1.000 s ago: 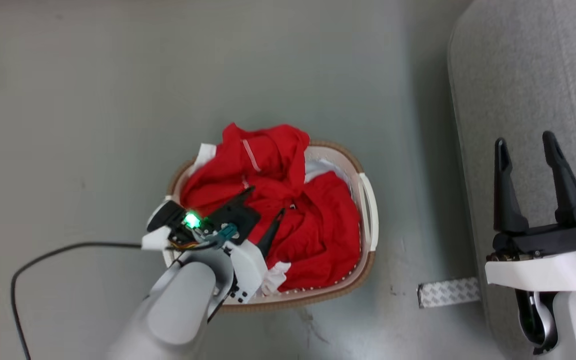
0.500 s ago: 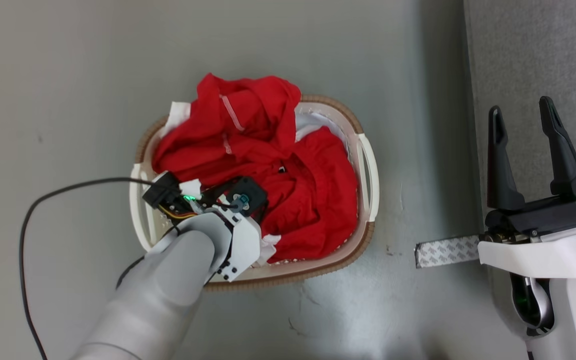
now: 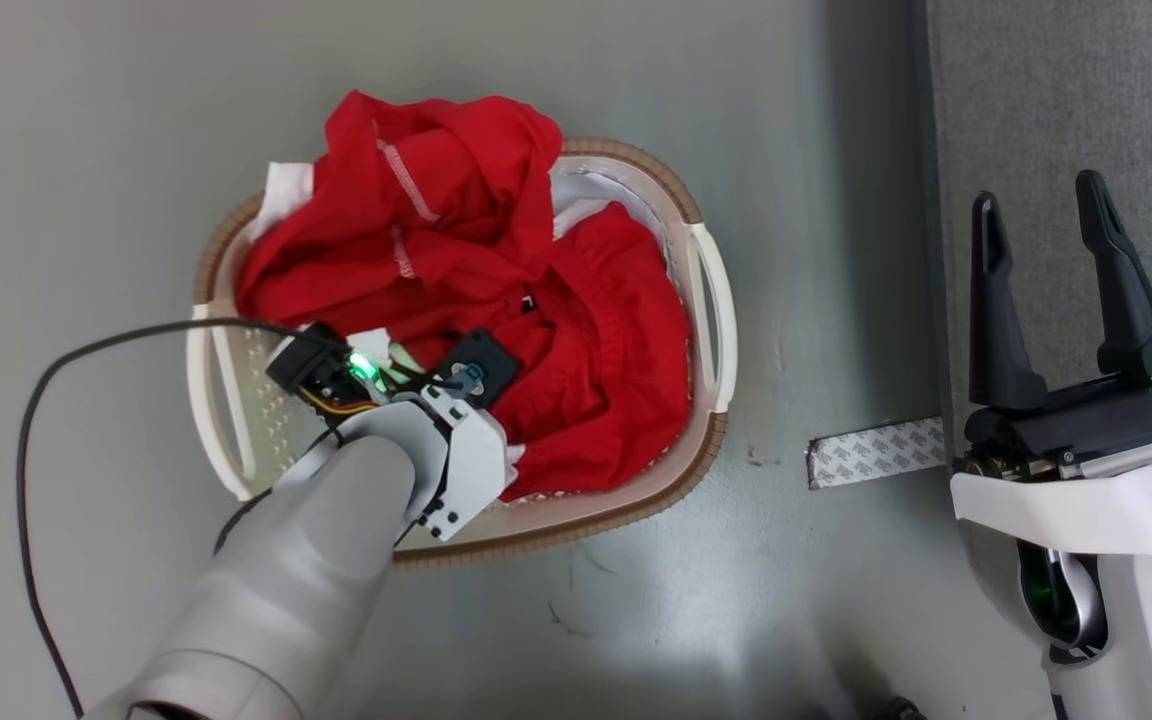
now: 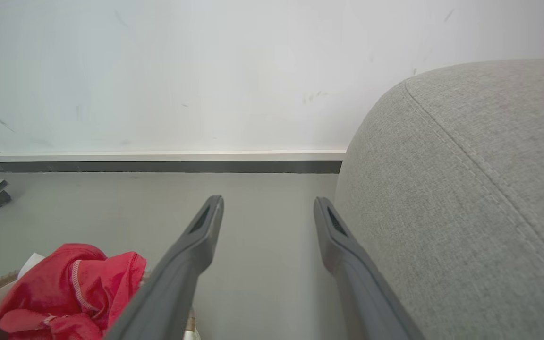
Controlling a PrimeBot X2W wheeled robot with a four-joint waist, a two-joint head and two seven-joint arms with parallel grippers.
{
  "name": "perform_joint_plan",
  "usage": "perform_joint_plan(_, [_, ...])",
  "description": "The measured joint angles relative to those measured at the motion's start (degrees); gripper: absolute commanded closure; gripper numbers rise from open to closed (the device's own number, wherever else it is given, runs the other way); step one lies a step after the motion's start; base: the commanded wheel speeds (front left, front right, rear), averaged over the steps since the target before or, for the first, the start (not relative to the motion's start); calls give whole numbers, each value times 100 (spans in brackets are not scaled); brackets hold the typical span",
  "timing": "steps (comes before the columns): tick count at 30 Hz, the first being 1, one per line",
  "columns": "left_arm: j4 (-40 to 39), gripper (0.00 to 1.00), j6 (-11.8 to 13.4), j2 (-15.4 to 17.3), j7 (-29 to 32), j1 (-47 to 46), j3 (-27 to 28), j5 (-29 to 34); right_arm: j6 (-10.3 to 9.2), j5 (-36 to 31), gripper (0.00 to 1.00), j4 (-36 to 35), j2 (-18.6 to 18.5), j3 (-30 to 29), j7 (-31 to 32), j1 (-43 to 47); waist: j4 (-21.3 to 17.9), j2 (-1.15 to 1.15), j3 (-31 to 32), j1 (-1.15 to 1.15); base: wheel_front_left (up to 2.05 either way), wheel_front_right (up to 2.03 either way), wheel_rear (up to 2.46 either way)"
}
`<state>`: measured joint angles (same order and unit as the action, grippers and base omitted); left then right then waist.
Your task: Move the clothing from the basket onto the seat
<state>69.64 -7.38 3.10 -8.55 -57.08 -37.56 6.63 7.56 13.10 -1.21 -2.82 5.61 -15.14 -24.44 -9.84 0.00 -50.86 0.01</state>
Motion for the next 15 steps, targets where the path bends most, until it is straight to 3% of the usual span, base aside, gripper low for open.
perform_joint_plan(7, [51, 100, 0, -18, -326, 44, 71, -407, 0, -26, 0, 96, 1, -64, 0, 34, 60, 0, 162, 0, 0, 0, 0])
perform_joint_plan(15, [-545, 100, 0, -29, -613, 878, 183, -1211, 0, -43, 0, 353, 3, -156, 0, 285, 273, 0, 988, -1, 0, 0, 0])
